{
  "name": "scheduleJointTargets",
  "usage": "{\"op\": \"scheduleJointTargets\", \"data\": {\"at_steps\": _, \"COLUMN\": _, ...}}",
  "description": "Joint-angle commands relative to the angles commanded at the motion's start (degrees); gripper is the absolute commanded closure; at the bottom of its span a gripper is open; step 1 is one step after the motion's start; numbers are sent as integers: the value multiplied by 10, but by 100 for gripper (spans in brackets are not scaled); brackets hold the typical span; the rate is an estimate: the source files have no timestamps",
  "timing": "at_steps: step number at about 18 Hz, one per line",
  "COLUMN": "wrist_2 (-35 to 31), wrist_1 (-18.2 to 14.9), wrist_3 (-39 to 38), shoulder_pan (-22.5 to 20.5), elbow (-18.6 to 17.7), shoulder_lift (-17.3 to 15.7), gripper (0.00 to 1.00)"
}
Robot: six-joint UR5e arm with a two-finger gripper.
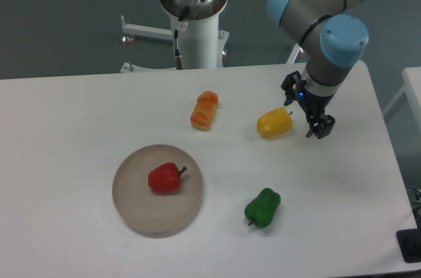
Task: Pick up the red pepper from the plate
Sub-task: 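Move the open gripper from beside the yellow pepper over the plate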
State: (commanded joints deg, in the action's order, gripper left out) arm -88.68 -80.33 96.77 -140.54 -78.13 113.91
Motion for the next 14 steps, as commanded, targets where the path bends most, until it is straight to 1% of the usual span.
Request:
{"op": "scheduleJointTargets", "data": {"at_steps": 3, "wrist_2": 0, "wrist_1": 0, "wrist_3": -3, "shoulder_pan": 2, "elbow": 1, "shoulder_lift": 0, "gripper": 0}}
{"op": "scheduleJointTargets", "data": {"at_steps": 8, "wrist_2": 2, "wrist_1": 6, "wrist_3": -22, "shoulder_pan": 28, "elbow": 6, "shoulder_lift": 4, "gripper": 0}}
{"op": "scheduleJointTargets", "data": {"at_steps": 9, "wrist_2": 2, "wrist_1": 7, "wrist_3": -50, "shoulder_pan": 49, "elbow": 6, "shoulder_lift": 2, "gripper": 0}}
{"op": "scheduleJointTargets", "data": {"at_steps": 11, "wrist_2": 9, "wrist_1": 8, "wrist_3": -96, "shoulder_pan": 75, "elbow": 7, "shoulder_lift": -3, "gripper": 0}}
{"op": "scheduleJointTargets", "data": {"at_steps": 14, "wrist_2": 15, "wrist_1": 13, "wrist_3": -139, "shoulder_pan": 121, "elbow": 4, "shoulder_lift": -5, "gripper": 0}}
